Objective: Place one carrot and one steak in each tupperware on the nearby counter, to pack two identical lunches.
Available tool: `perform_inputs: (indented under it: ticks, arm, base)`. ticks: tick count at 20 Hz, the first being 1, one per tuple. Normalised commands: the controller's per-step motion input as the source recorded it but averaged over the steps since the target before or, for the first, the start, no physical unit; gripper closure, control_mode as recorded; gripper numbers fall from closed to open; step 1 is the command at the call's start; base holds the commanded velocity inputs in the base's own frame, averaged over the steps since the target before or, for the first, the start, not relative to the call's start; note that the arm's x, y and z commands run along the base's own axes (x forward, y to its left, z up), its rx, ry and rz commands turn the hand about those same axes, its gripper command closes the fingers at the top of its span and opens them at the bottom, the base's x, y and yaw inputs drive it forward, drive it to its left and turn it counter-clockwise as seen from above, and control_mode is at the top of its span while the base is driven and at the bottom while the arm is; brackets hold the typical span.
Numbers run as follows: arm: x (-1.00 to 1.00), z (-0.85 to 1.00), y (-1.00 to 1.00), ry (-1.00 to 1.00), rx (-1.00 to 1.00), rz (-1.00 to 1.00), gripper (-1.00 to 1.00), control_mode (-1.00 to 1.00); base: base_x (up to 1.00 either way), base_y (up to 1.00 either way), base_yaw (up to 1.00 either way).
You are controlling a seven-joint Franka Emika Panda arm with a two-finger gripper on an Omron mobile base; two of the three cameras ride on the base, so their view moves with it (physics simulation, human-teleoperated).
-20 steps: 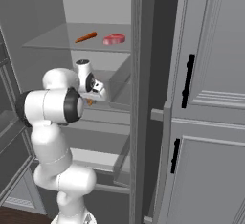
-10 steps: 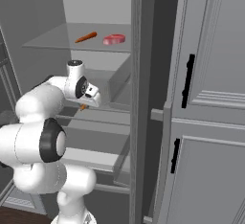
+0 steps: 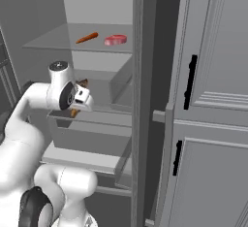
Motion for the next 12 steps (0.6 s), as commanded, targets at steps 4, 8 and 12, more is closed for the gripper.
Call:
perform_inputs:
  ticks: [4,8,12]
  arm:
    - [-1.0,0.4,-0.1,-0.31,0.0,0.0,1.0,-1.0]
    - [-0.99,0.81,-0.08,-0.34,0.0,0.0,1.0,-1.0]
    - [-0.93,0.94,-0.07,-0.3,0.0,0.01,1.0,-1.0]
  base:
    - [0.0,0.0,0.0]
    - [0.0,0.0,0.0]
    - [0.0,0.0,0.0]
